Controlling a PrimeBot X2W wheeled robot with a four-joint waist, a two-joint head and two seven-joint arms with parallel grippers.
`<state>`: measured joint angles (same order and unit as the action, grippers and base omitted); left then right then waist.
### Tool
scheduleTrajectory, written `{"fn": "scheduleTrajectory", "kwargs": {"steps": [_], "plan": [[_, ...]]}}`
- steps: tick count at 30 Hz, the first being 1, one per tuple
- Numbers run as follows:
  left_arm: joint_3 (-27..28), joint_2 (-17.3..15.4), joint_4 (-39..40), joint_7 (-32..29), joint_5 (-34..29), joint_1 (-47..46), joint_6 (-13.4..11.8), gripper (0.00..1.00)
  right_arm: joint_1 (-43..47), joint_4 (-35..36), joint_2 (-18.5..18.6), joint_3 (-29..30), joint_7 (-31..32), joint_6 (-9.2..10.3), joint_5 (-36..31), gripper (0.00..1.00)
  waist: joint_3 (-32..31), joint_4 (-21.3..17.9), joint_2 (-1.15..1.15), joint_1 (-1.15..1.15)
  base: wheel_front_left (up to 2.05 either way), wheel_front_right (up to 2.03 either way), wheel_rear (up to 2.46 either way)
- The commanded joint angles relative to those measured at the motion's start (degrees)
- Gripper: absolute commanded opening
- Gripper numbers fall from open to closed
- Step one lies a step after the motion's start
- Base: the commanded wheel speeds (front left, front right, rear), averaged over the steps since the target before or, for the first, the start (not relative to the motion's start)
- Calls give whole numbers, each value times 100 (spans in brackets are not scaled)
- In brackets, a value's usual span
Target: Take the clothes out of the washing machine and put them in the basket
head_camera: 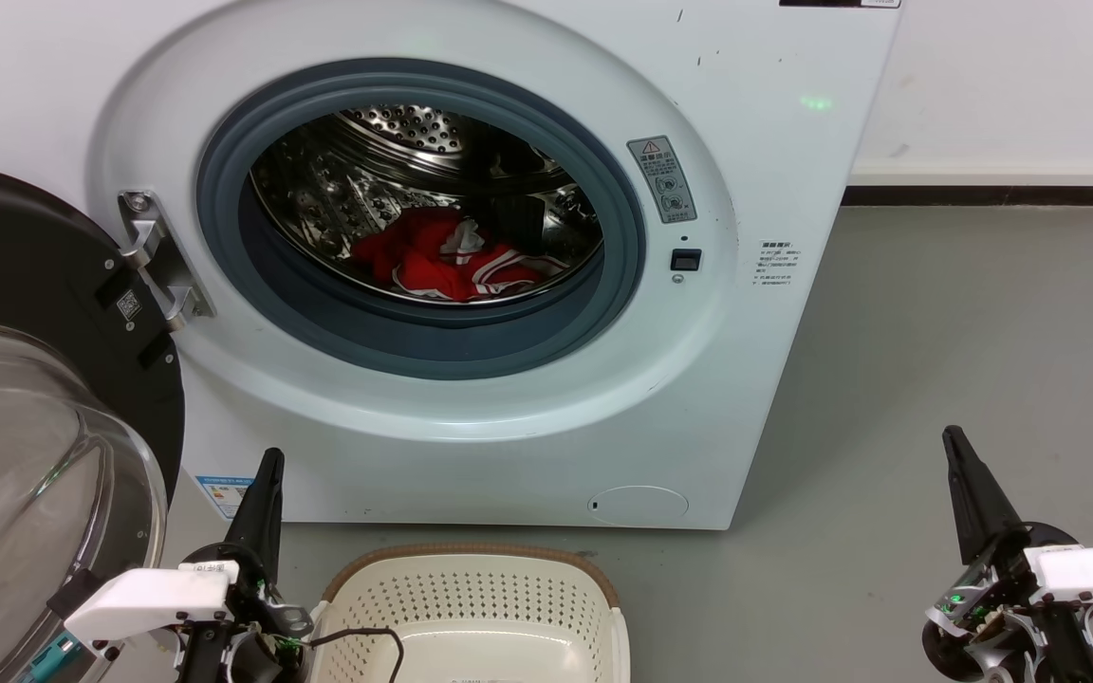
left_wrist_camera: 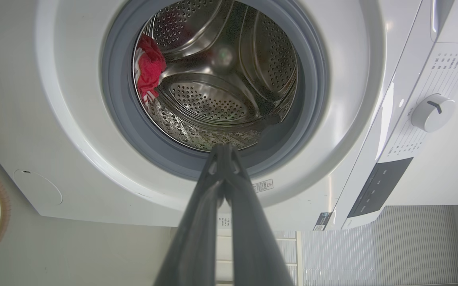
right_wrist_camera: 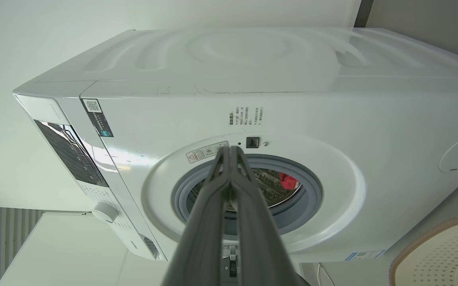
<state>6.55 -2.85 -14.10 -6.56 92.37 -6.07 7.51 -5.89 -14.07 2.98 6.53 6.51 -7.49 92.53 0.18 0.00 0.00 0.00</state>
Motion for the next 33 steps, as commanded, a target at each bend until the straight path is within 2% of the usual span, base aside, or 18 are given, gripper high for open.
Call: {"fn": "scheduleTrajectory", "kwargs": {"steps": [1, 33], "plan": [[8, 0, 6, -9, 9, -32, 10, 0, -72, -7, -16, -4, 1, 0, -26, 0, 0, 0, 0, 0, 0, 0, 0], [8, 0, 6, -9, 9, -33, 10, 0, -72, -6, -16, -4, 1, 0, -27, 0, 0, 0, 0, 0, 0, 0, 0]]}}
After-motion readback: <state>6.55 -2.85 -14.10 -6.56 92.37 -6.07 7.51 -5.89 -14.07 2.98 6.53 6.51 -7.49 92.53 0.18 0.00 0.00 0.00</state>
